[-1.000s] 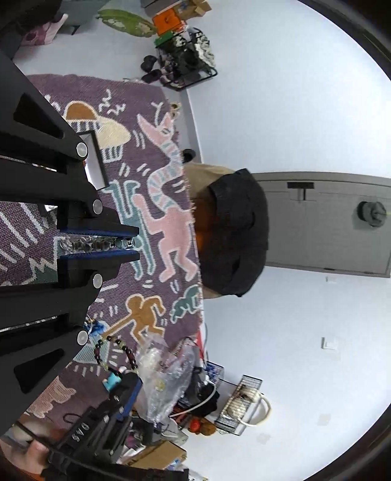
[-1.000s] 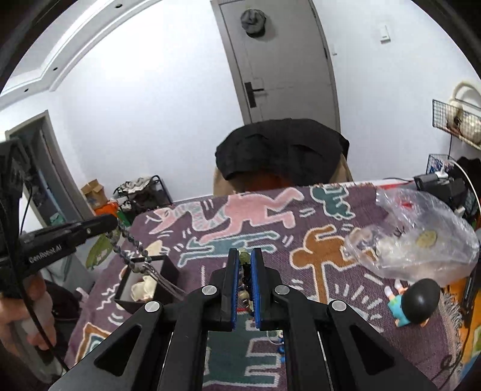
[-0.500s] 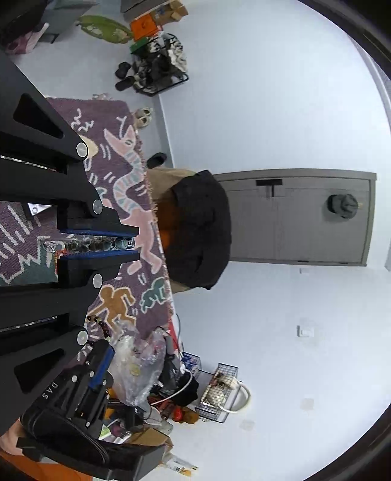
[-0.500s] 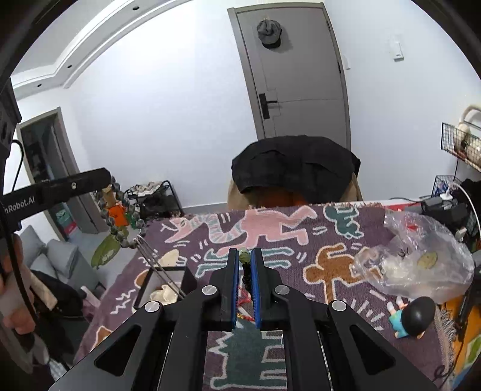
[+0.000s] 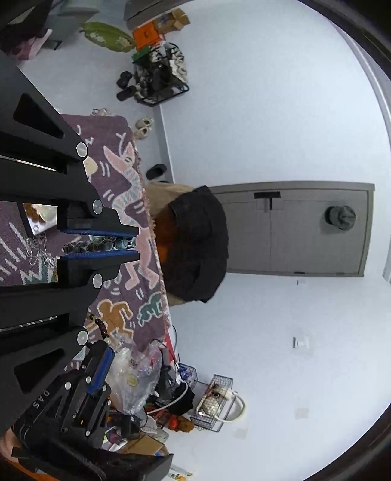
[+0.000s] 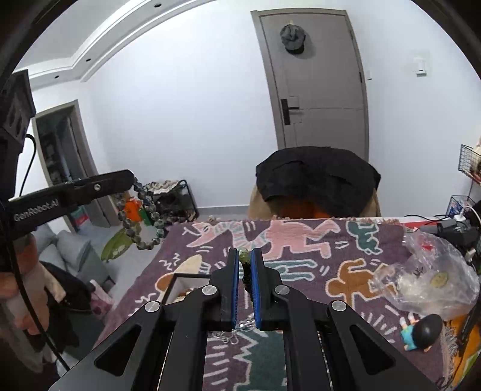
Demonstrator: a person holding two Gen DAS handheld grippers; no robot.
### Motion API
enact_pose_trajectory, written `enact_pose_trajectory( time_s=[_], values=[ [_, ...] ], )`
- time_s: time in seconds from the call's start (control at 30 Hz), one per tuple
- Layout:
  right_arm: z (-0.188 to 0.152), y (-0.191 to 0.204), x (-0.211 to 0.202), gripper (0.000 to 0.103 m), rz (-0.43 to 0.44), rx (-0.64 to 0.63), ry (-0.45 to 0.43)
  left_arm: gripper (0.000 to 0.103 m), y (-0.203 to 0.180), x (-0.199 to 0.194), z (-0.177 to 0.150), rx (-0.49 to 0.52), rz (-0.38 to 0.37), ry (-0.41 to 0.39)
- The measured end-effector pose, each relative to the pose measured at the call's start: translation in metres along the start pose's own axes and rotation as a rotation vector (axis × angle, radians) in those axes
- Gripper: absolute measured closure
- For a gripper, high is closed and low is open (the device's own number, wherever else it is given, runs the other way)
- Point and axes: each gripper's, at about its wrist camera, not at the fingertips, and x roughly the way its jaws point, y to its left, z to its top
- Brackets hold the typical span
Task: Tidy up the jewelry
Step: 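Lift both held bracelets over the black box and open both tools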
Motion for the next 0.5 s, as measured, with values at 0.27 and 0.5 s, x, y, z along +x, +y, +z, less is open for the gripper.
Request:
enact_pose_trajectory(
  time_s=[0.27,0.5],
  values=[
    [-0.01,0.023,0.035,0.094,0.027,-0.025,0.06,0.094,0.04,0.035,-0.031,-0.061,0.015,0.082],
    [-0.019,0.043,0.063,0.095,0.037,-0.051,0.108,0.094,0.066,0.065,-0.063,-0.119,0.001,0.138]
  ],
)
